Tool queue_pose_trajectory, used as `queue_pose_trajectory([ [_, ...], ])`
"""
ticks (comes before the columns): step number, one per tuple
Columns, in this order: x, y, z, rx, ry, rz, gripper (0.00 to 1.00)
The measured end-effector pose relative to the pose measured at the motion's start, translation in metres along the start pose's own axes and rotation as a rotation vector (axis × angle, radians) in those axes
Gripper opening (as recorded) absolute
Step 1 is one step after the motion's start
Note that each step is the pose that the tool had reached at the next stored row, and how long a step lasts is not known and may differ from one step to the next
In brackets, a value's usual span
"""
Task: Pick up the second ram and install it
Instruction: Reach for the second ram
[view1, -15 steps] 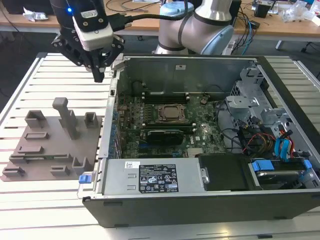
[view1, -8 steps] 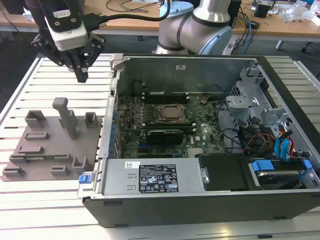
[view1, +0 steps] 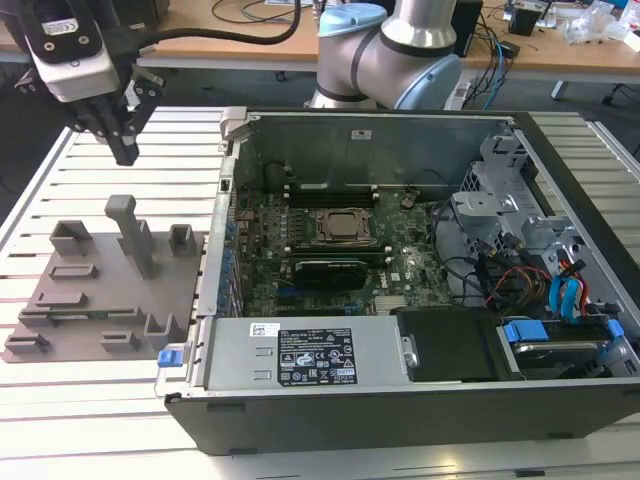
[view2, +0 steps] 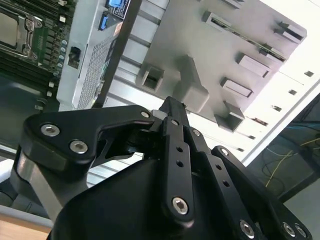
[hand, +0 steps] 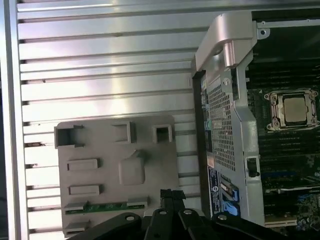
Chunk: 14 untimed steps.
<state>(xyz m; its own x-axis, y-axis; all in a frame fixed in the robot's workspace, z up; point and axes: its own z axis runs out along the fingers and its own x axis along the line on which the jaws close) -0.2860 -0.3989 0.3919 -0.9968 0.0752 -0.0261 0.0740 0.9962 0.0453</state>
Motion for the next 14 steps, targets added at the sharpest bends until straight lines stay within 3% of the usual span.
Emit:
queue_pose_trajectory([
  [3,0.0092,-0.0007,-0.0001,0.0001,0.0001,0.0,0.1],
  [11,0.0421,-0.0032,0.0,0.0001,0.0001,0.0,0.1],
  [14,0.0504,-0.0039,0.0002,0.0001,0.0001,0.0,0.1],
])
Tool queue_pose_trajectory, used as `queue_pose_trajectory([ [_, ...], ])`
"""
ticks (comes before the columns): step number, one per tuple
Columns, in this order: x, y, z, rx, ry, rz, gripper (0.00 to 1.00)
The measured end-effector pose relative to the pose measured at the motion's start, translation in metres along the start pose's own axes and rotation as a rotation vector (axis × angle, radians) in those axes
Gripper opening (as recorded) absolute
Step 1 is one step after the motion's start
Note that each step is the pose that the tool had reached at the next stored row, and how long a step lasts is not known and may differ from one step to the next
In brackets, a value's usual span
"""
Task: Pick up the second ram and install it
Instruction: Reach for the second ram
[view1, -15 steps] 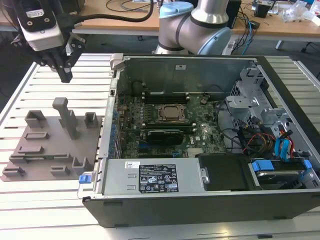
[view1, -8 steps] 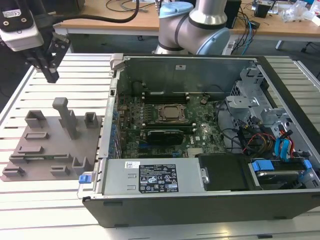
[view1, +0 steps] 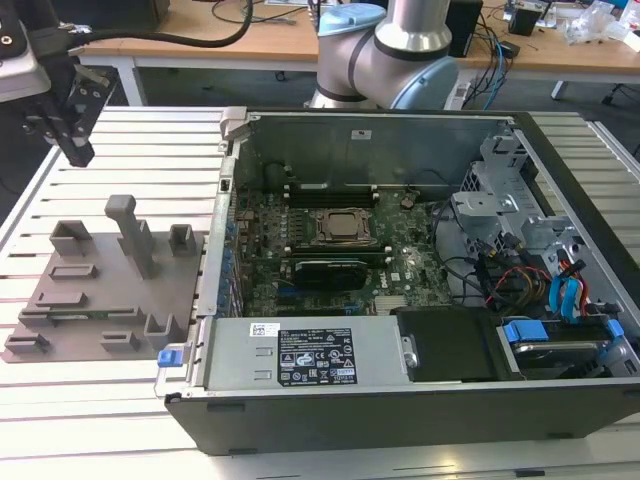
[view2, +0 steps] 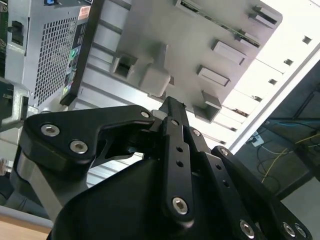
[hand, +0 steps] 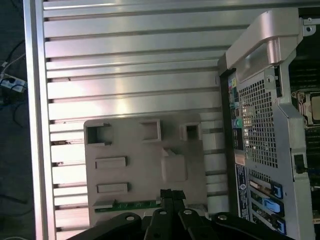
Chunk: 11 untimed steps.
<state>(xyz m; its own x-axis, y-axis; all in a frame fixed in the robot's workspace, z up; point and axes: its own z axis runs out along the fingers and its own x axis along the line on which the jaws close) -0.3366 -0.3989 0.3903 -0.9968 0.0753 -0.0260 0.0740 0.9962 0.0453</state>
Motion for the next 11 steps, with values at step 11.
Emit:
queue_pose_trajectory([
  [11,0.021,-0.0257,0.0063,-0.0001,0.0,0.0,0.1],
])
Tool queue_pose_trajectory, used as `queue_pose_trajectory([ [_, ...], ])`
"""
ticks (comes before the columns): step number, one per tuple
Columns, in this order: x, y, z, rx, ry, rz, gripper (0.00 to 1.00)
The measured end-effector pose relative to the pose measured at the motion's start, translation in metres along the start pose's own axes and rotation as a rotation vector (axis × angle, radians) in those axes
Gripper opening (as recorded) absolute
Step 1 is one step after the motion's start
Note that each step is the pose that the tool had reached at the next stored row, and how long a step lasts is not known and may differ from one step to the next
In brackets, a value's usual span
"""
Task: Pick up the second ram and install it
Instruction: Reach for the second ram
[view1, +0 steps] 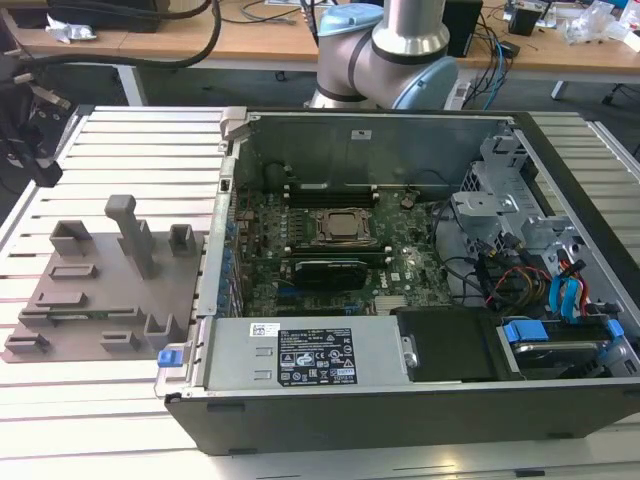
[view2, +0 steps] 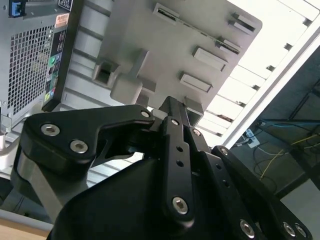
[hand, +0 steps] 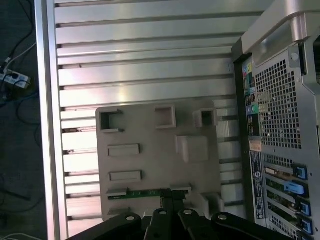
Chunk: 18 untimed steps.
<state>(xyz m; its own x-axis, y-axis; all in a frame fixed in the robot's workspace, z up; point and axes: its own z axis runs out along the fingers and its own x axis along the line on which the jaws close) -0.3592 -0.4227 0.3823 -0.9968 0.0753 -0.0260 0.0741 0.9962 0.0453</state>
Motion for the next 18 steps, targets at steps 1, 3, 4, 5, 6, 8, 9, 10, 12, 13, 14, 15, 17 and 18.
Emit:
queue_pose_trajectory([
  [1,-0.0001,-0.0013,0.0007,0.0,0.0,0.0,0.1],
  [3,-0.0003,-0.0051,0.0037,0.0001,0.0,0.0,0.1],
  [4,-0.0003,-0.0059,0.0045,0.0,-0.0001,0.0,0.1],
  [5,-0.0003,-0.0071,0.0055,0.0,-0.0001,0.0,0.1],
  [6,-0.0003,-0.009,0.0075,0.0,-0.0002,0.0,0.1],
  [8,-0.0003,-0.0125,0.0104,0.0,0.0,0.0,0.1],
  [9,-0.0003,-0.014,0.0118,0.0,-0.0001,0.0,0.1],
  [10,-0.0003,-0.0154,0.0132,0.0,-0.0001,0.0,0.1],
  [12,-0.0002,-0.0181,0.017,0.0002,0.0002,0.0,0.1],
  [13,-0.0002,-0.0191,0.0181,0.0002,0.0001,0.0,0.1],
  [14,-0.0003,-0.0198,0.0192,0.0001,0.0001,0.0,0.1],
  [15,-0.0004,-0.0213,0.0209,0.0001,0.0,0.0,0.1],
  [17,-0.0004,-0.0219,0.0216,0.0,0.0,0.0,0.1],
  [18,-0.0004,-0.022,0.0216,0.0001,0.0,0.0,0.1],
])
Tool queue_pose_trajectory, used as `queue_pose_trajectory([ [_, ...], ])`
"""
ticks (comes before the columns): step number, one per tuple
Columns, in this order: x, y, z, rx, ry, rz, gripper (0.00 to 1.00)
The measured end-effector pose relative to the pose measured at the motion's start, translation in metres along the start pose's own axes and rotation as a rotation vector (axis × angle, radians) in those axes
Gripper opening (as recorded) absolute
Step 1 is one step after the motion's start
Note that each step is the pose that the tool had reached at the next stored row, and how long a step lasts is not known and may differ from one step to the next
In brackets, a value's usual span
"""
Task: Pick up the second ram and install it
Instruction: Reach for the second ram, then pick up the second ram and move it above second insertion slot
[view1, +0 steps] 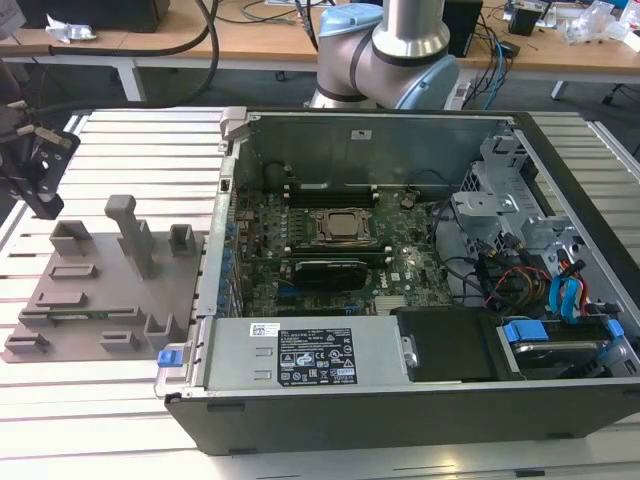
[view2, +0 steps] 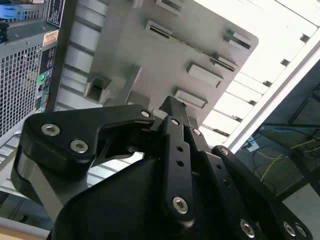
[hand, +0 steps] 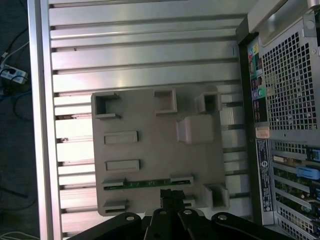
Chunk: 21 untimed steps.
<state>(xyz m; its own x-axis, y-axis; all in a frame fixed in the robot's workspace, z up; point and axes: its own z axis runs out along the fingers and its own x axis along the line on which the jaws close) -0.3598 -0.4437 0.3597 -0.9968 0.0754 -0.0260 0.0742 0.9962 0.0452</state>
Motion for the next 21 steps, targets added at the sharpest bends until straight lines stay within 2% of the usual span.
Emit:
queue_pose_trajectory([
  [9,0.0,-0.0003,0.0002,-0.0002,0.0004,-0.008,0.1],
  [12,0.0,-0.0003,0.0003,-0.0029,0.0049,-0.11,0.1],
  [17,0.0,-0.0003,0.0003,-0.0059,0.0102,-0.226,0.1],
  [18,0.0,-0.0003,0.0004,-0.0068,0.0116,-0.258,0.1],
  [20,0.0,-0.0003,0.0004,-0.0094,0.0161,-0.357,0.1],
  [21,0.0,-0.0003,0.0004,-0.0102,0.0175,-0.388,0.1],
])
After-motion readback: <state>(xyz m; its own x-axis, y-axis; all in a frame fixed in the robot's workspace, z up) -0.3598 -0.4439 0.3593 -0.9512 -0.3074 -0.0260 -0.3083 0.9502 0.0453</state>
